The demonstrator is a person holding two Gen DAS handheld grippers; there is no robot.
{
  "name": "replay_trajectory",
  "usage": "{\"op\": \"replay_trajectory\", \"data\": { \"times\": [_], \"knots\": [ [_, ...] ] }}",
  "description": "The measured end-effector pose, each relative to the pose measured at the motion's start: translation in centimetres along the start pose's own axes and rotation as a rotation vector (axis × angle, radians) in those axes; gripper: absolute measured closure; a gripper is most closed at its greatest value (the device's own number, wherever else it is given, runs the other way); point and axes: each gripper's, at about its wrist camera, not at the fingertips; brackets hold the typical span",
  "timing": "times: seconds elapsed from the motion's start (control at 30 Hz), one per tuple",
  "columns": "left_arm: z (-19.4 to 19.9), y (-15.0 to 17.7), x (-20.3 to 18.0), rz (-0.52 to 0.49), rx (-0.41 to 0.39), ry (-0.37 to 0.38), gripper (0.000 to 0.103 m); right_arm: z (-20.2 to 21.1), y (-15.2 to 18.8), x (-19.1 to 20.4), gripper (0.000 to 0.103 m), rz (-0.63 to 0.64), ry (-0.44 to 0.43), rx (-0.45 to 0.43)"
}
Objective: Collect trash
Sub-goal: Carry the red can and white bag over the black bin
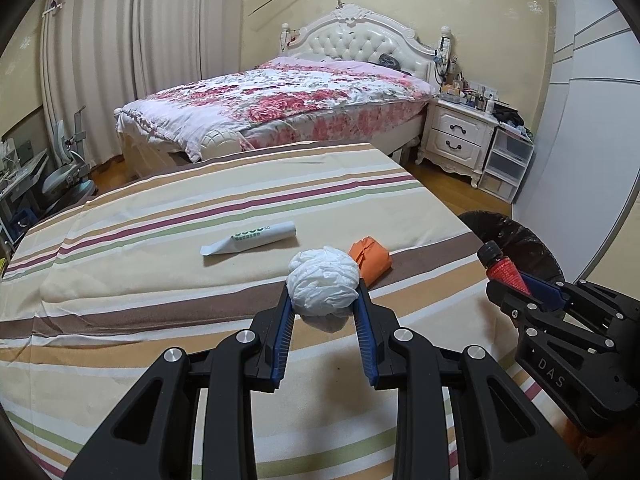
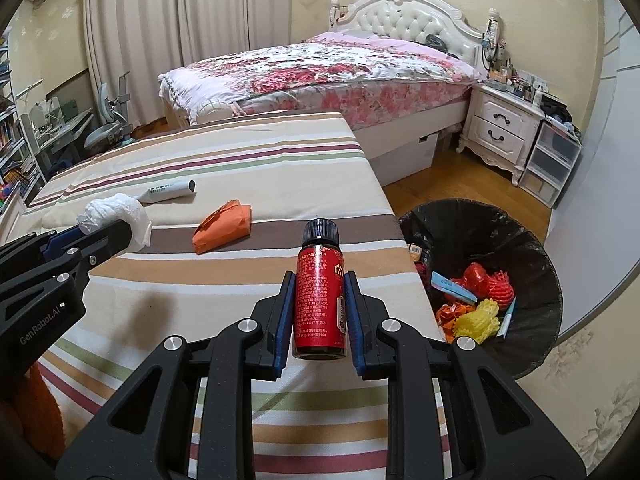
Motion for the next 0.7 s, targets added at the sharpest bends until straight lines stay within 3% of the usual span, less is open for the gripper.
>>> {"op": "replay_trajectory", "data": {
  "times": [0.7],
  "knots": [
    [-3.9, -5.3, -10.2, -0.116, -0.049, 0.153, 0.073, 0.4, -2.5, -10.9, 0.080, -0.136, 0.207, -0.072]
  ]
}}
Point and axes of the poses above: each gripper's, at about its wrist camera, not at the fingertips, and z roughly against the way its jaws point, x to its left, y to its underside, and after that the axes turned 1 degree about -x, right-handed
